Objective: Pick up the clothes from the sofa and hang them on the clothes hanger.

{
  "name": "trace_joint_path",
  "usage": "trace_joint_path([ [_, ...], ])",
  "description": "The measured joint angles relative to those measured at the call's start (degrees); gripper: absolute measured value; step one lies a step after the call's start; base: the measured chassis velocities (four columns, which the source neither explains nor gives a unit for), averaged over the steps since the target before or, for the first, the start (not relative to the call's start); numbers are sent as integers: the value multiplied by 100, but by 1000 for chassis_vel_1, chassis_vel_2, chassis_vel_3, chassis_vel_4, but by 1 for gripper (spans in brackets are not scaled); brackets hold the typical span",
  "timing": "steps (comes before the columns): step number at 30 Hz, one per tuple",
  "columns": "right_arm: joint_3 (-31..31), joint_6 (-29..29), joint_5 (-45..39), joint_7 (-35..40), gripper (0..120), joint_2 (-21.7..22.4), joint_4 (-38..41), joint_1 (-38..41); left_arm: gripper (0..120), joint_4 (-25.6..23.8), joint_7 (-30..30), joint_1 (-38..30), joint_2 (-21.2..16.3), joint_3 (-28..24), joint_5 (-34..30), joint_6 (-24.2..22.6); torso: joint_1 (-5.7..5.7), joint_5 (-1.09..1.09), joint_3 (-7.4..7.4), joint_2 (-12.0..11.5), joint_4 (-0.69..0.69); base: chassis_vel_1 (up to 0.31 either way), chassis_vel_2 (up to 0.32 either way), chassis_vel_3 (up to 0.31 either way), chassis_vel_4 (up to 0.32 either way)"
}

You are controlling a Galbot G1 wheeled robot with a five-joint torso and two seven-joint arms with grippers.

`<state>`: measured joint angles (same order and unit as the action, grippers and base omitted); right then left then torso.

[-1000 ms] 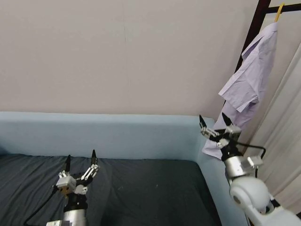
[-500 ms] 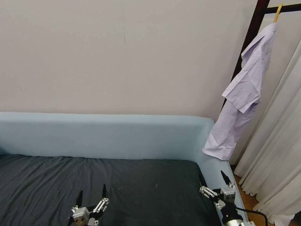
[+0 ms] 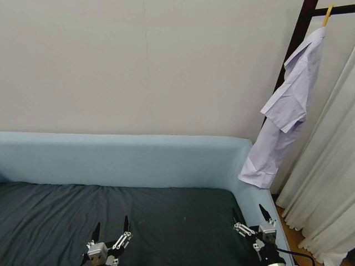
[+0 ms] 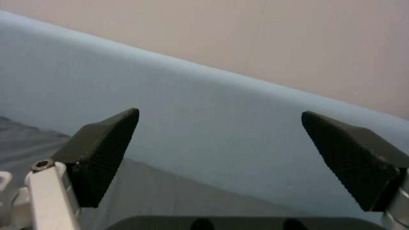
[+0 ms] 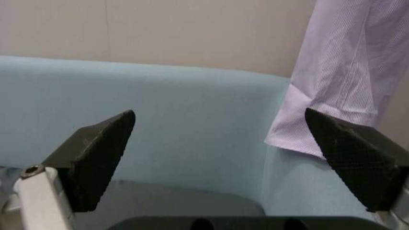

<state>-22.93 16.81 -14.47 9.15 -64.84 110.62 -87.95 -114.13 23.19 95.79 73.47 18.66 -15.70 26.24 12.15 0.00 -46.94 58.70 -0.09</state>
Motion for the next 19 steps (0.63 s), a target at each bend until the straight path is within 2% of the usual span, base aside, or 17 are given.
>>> trace_joint_path([
  [19, 9, -13, -18, 8, 100, 10, 5, 19, 100, -2, -7, -7, -4, 4, -4, -2, 0, 0, 0, 0, 0, 0, 0, 0, 0],
])
